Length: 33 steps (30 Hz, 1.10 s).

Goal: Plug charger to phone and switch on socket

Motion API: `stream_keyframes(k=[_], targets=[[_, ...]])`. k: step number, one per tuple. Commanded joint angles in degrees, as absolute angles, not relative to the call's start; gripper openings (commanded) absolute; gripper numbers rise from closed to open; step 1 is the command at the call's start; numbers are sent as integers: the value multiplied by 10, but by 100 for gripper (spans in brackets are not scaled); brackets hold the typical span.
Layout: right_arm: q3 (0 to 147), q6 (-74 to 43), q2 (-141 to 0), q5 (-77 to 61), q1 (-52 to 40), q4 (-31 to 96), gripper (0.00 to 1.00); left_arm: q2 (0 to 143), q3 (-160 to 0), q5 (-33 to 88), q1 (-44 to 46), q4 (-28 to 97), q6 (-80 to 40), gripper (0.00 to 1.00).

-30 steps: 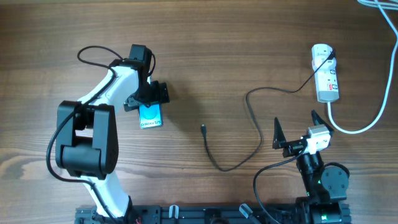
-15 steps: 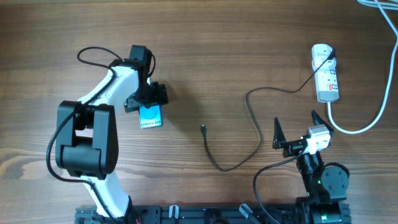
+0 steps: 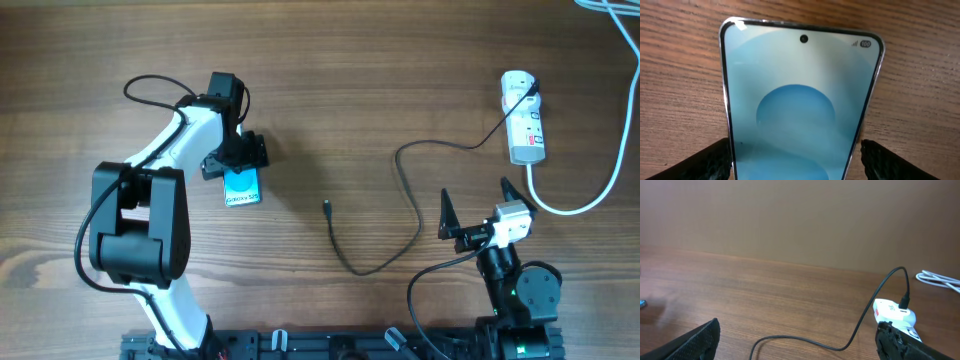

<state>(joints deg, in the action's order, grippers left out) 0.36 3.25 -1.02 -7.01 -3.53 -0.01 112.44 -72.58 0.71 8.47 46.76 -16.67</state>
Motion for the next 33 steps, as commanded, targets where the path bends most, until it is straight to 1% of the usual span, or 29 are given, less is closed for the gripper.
stream_keyframes(k=[1,2,16,17,19,20,26,31,32,33], targets=[[3,29,-6,-63,-33,-3,99,1128,-722,1,85,471,-170,84],[3,29,-6,-63,-33,-3,100,1128,-722,1,85,475,-170,83],[3,29,-6,-63,-33,-3,100,1128,-694,1,85,439,-170,83],[3,29,-6,-63,-33,-3,100,1128,-694,2,85,441,-170,84],[3,29,-6,-63,-33,-3,100,1128,-694,3,85,446,-170,96],[3,29,-6,-63,-33,-3,100,1128,-694,6,85,446,-170,100],[3,29,-6,-63,-33,-3,100,1128,-694,21,85,446,-170,100],[3,29,-6,-63,-33,-3,100,1128,-693,21,85,445,-170,92],[3,29,-6,-63,-33,-3,100,1128,-693,21,85,446,-170,92],[3,29,-6,-63,-33,-3,100,1128,-693,21,85,446,-170,96]])
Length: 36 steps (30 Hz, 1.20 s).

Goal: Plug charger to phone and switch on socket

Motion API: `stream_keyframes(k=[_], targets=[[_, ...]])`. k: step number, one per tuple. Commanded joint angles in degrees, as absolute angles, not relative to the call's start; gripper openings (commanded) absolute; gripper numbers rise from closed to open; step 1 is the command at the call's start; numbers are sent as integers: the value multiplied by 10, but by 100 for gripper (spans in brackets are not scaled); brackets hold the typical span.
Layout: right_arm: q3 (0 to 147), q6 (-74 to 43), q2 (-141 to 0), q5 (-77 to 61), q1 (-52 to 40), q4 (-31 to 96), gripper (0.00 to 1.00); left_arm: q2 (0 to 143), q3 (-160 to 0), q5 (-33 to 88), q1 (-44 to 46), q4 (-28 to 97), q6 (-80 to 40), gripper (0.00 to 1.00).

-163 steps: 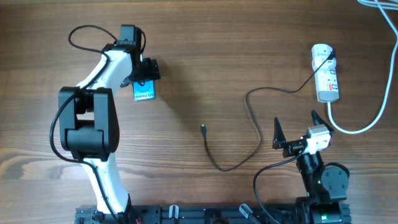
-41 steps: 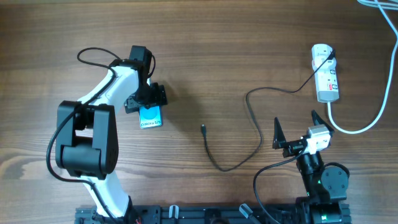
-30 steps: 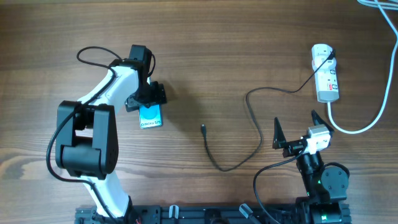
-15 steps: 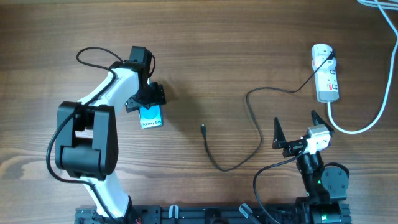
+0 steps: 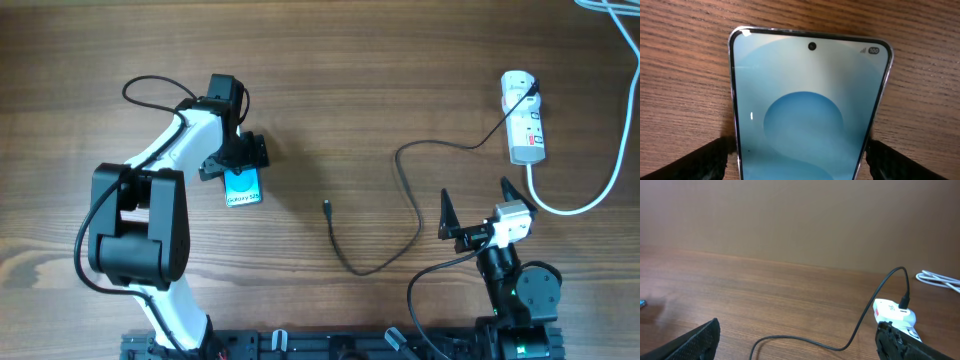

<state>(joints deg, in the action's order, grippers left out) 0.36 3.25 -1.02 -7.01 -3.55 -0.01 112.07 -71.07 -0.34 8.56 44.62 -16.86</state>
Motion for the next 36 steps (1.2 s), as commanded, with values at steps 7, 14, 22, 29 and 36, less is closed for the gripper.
stream_keyframes(k=[7,14,22,29,36], targets=[[3,29,-6,-63,-33,-3,100,1128,-693,21,85,441,-170,100],[3,29,-6,-63,-33,-3,100,1128,-693,21,85,441,-170,98],[3,29,-6,-63,-33,-3,100,1128,-693,21,85,450,-170,95],[3,29,-6,-63,-33,-3,100,1128,-693,21,85,450,-170,82],[3,29,-6,-63,-33,-3,100,1128,-693,21,85,450,-170,87]])
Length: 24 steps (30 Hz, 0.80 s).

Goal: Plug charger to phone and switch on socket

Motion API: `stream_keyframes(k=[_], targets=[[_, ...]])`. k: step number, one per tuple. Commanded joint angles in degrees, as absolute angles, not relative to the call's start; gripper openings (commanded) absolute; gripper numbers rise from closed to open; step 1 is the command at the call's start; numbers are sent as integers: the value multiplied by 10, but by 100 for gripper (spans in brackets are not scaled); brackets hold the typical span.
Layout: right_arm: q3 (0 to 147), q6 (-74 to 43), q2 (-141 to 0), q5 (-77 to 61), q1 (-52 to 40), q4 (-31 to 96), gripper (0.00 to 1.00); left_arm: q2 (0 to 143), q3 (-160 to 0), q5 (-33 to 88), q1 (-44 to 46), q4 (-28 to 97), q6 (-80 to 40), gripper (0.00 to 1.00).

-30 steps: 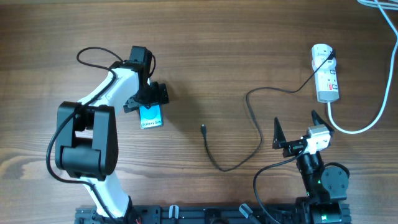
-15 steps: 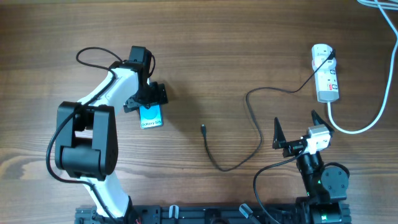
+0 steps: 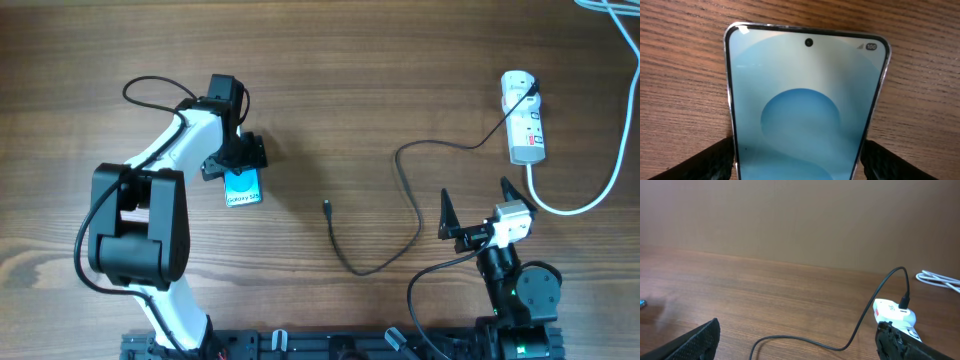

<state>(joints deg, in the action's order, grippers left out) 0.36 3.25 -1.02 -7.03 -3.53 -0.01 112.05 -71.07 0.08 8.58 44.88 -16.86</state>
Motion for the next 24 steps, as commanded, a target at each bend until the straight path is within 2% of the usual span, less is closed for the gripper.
stream_keyframes(k=[1,4,21,24], targets=[[3,29,-6,-63,-33,-3,100,1128,-693,21,85,450,-170,88],[3,29,-6,-63,-33,-3,100,1128,-693,21,85,450,-170,85],[3,29,-6,-63,-33,-3,100,1128,-693,21,85,450,-170,84],[3,29,-6,-63,-33,-3,100,1128,-693,21,85,450,-170,90]])
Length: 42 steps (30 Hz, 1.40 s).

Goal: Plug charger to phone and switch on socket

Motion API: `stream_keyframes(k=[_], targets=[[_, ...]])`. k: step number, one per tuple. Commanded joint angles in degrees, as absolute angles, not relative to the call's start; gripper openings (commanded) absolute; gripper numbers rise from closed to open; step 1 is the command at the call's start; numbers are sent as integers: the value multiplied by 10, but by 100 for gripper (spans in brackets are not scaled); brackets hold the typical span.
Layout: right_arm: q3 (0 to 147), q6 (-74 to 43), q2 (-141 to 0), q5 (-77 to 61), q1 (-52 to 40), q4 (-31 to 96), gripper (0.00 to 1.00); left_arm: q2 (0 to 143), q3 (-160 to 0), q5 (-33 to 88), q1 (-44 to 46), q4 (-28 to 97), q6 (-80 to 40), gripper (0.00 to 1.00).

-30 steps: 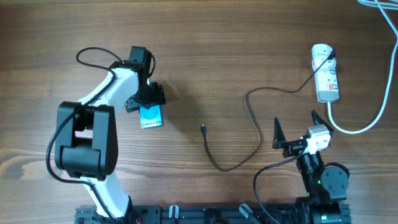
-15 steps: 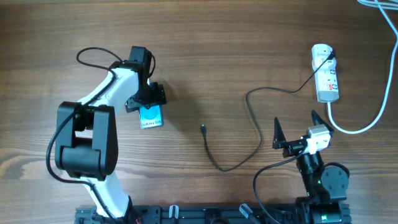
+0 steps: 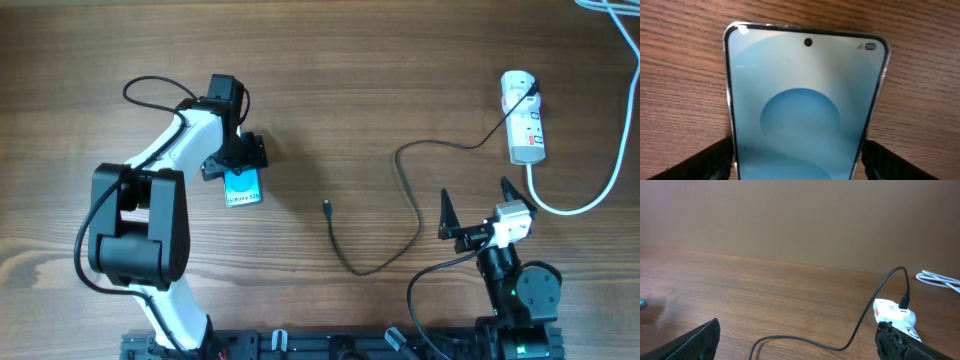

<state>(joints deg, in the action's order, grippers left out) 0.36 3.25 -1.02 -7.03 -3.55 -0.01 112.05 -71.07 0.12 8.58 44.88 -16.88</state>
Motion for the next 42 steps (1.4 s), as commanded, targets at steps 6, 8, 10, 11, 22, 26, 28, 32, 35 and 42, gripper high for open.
stream_keyframes(k=[6,8,10,11,22,26,28,32,35,42], targets=[[3,29,-6,-63,-33,-3,100,1128,-693,21,85,454,-170,100],[3,29,-6,-63,-33,-3,100,1128,-693,16,85,457,-170,100],[3,29,-6,-63,-33,-3,100,1128,-693,7,85,462,-170,100],[3,29,-6,-63,-33,-3,100,1128,-693,5,85,466,-172,99],[3,29,-6,-63,-33,-3,100,1128,-693,-1,86,462,-199,86],[3,29,-6,-63,-33,-3,100,1128,-693,-1,86,447,-200,84],[3,29,-6,-63,-33,-3,100,1128,-693,-1,87,449,-200,80],[3,29,-6,-63,-33,-3,100,1128,-693,-1,95,452,-198,72],[3,29,-6,-63,-33,-3,100,1128,-696,-1,96,448,-198,72],[3,29,-6,-63,-33,-3,100,1117,-780,-1,96,532,-199,62]])
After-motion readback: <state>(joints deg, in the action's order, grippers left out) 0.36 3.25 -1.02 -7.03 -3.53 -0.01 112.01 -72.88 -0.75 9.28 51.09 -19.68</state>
